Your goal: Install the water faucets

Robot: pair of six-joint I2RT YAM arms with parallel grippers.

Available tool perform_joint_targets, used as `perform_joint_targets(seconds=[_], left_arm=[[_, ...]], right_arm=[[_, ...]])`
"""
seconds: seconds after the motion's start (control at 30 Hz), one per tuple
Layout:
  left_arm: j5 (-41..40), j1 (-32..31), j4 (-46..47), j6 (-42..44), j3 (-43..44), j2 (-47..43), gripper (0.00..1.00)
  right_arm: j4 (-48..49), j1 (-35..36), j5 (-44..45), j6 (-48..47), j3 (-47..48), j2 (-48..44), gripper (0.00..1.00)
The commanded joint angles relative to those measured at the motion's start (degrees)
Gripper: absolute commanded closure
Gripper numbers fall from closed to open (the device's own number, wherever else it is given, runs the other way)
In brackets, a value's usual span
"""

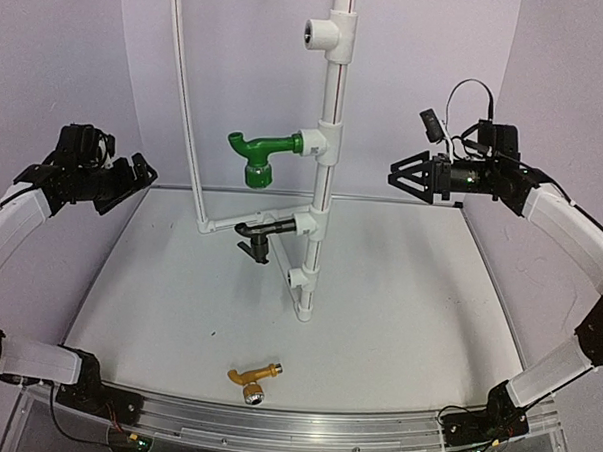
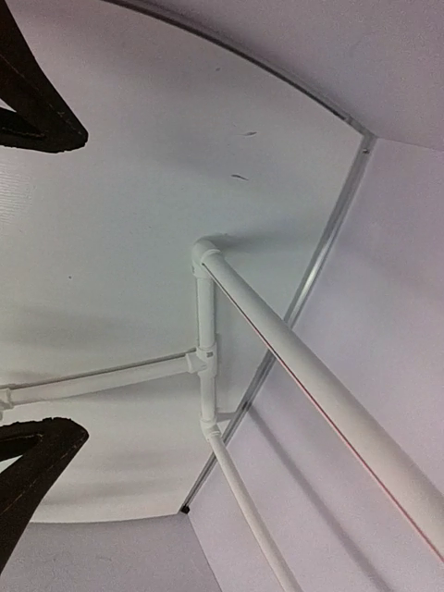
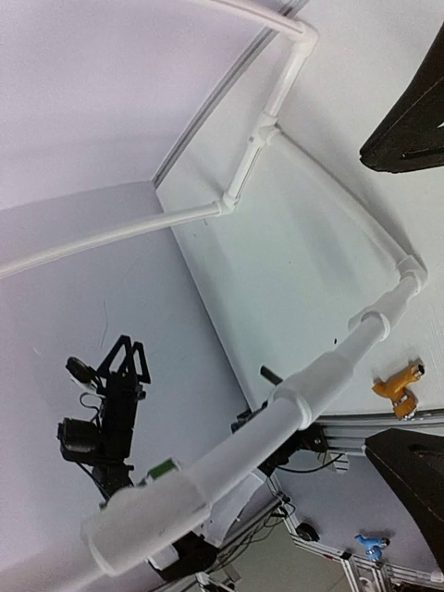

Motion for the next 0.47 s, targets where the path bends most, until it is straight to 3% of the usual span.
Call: perform_joint_targets(seconds=[0.0, 0.17, 0.43], left_arm=[[15.03, 4.12, 4.01, -2.33, -6.41, 1.71, 0.0], [15.68, 4.47, 6.99, -2.27, -11.72, 0.28, 0.0], [14.01, 4.48, 6.98, -1.37, -11.38, 1.38, 0.0]], right_arm=[[0.15, -2.8, 2.49, -1.81, -4.54, 0.78, 0.02], [0.43, -3.09, 2.71, -5.2, -8.61, 2.53, 0.02], [0.52, -3.14, 1.07, -5.73, -6.71, 6.1, 0.02]])
